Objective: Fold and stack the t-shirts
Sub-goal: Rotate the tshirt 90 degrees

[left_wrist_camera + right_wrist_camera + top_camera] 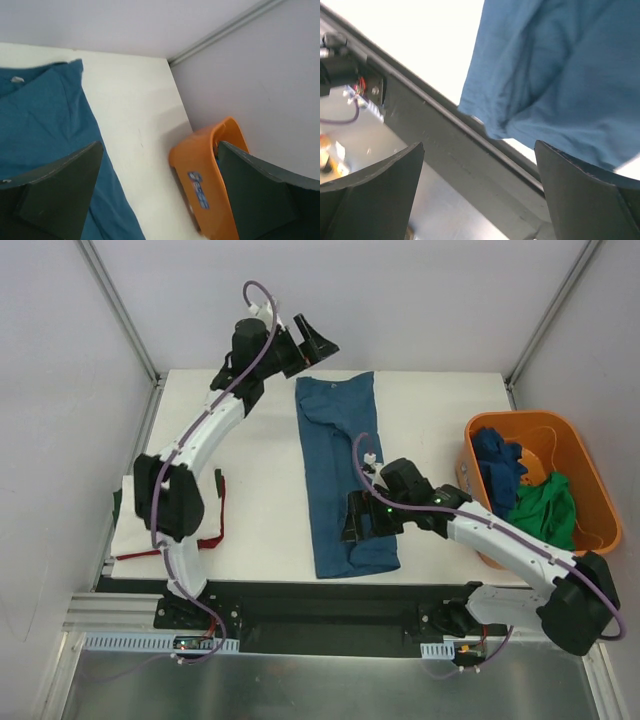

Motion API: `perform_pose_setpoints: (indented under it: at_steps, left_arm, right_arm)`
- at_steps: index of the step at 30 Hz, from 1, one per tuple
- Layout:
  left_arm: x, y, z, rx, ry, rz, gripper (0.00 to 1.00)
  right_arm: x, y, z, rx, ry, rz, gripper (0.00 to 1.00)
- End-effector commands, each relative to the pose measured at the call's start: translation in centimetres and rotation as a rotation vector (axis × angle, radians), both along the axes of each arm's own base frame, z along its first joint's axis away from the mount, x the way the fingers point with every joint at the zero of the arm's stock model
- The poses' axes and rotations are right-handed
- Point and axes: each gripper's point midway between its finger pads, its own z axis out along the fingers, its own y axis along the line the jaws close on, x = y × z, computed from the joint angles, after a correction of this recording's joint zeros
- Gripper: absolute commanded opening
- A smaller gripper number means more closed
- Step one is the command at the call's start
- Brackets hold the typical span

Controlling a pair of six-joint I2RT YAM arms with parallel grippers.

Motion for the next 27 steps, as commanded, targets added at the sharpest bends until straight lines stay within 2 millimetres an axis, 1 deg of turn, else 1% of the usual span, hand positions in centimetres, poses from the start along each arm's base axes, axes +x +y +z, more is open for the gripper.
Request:
perform_pose_setpoints:
  at_steps: [1, 2, 3, 4, 5, 6, 7, 8, 9, 10, 11, 12, 13, 14, 15, 16, 17, 18, 19, 21, 22, 23, 25, 27]
  left_arm:
    - [-7.8, 1.8, -3.2, 0.062, 0.095, -0.041, 0.99]
    - [-9.1, 2.3, -4.2, 0.073, 0.117, -0.03, 0.99]
    - [-10.4, 2.8, -5.2, 0.083, 0.138, -0.015, 0.99]
    - [-13.4, 3.5, -7.4, 0.092, 0.192, -0.005, 0.99]
    - [-14.3, 4.3, -8.7, 0.105, 0.217, 0.041, 0.99]
    - [-15.7, 4.7, -9.9, 0.102, 0.252, 0.06, 0.99]
    - [-18.5, 5.0, -12.1, 0.118, 0.288, 0.05, 0.99]
    - [-19.8, 5.3, -13.0, 0.118, 0.309, 0.047, 0.99]
    - [-21.1, 5.5, -13.9, 0.109, 0.336, 0.044, 0.99]
    - [-23.3, 6.2, -15.4, 0.113, 0.357, 0.036, 0.99]
    - [-24.4, 6.6, -16.1, 0.111, 0.372, 0.035, 0.99]
    - [-25.4, 7.0, -16.7, 0.111, 0.382, 0.034, 0.99]
    - [-26.9, 7.9, -17.1, 0.108, 0.375, 0.038, 0.99]
    - [-27.6, 8.5, -17.4, 0.114, 0.38, 0.052, 0.99]
    - [-28.3, 9.6, -18.2, 0.142, 0.405, 0.095, 0.99]
    - [-29.1, 10.3, -17.8, 0.129, 0.372, 0.109, 0.99]
    - [-29.4, 10.7, -17.7, 0.128, 0.357, 0.121, 0.99]
    - [-29.8, 11.1, -17.7, 0.128, 0.347, 0.127, 0.99]
    - [-30.2, 11.7, -17.7, 0.129, 0.327, 0.142, 0.99]
    - [-30.8, 12.1, -18.1, 0.131, 0.325, 0.146, 0.99]
    - [-31.2, 12.3, -18.5, 0.135, 0.334, 0.146, 0.99]
    - [-31.4, 12.3, -18.8, 0.135, 0.343, 0.142, 0.99]
    - [-31.8, 12.2, -19.5, 0.149, 0.369, 0.128, 0.99]
    - [-32.1, 11.9, -19.7, 0.146, 0.391, 0.107, 0.99]
  right_arm:
    - [0.9, -3.8, -0.6, -0.087, -0.059, -0.123, 0.96]
    - [1.2, -4.1, -0.4, -0.071, -0.06, -0.142, 0.96]
    - [1.4, -3.7, -0.3, -0.036, -0.074, -0.134, 0.96]
    - [1.5, -3.1, 0.5, 0.015, -0.098, -0.111, 0.96]
    - [0.5, -1.7, 1.5, 0.103, -0.071, -0.043, 0.96]
    - [0.7, 0.0, 2.8, 0.205, -0.108, 0.002, 0.96]
    - [0.3, 1.1, 3.7, 0.274, -0.103, 0.049, 0.96]
    - [-1.1, 2.3, 4.9, 0.358, -0.068, 0.13, 0.96]
    - [-1.0, 3.3, 6.0, 0.417, -0.106, 0.175, 0.96]
    - [-1.1, 4.0, 6.4, 0.437, -0.1, 0.204, 0.96]
    - [-1.8, 4.6, 6.7, 0.456, -0.086, 0.243, 0.96]
    - [-1.8, 5.2, 7.2, 0.476, -0.095, 0.263, 0.96]
    - [-1.8, 5.9, 7.0, 0.477, -0.077, 0.277, 0.96]
    - [-2.0, 6.2, 6.8, 0.483, -0.056, 0.288, 0.96]
    - [-1.5, 7.0, 7.4, 0.527, -0.079, 0.299, 0.96]
    - [-1.3, 7.5, 6.3, 0.522, -0.039, 0.295, 0.96]
    - [-1.4, 7.8, 5.9, 0.53, -0.011, 0.305, 0.96]
    - [-1.1, 8.5, 6.0, 0.555, -0.002, 0.3, 0.96]
    - [-0.7, 9.0, 4.0, 0.526, 0.054, 0.286, 0.96]
    - [-0.3, 9.5, 2.3, 0.505, 0.094, 0.269, 0.96]
    - [0.2, 9.6, 0.5, 0.475, 0.136, 0.234, 0.96]
    - [0.6, 9.5, -0.5, 0.456, 0.138, 0.207, 0.97]
    - [1.0, 8.9, -3.4, 0.409, 0.172, 0.149, 0.96]
    - [1.0, 8.2, -5.4, 0.395, 0.188, 0.113, 0.96]
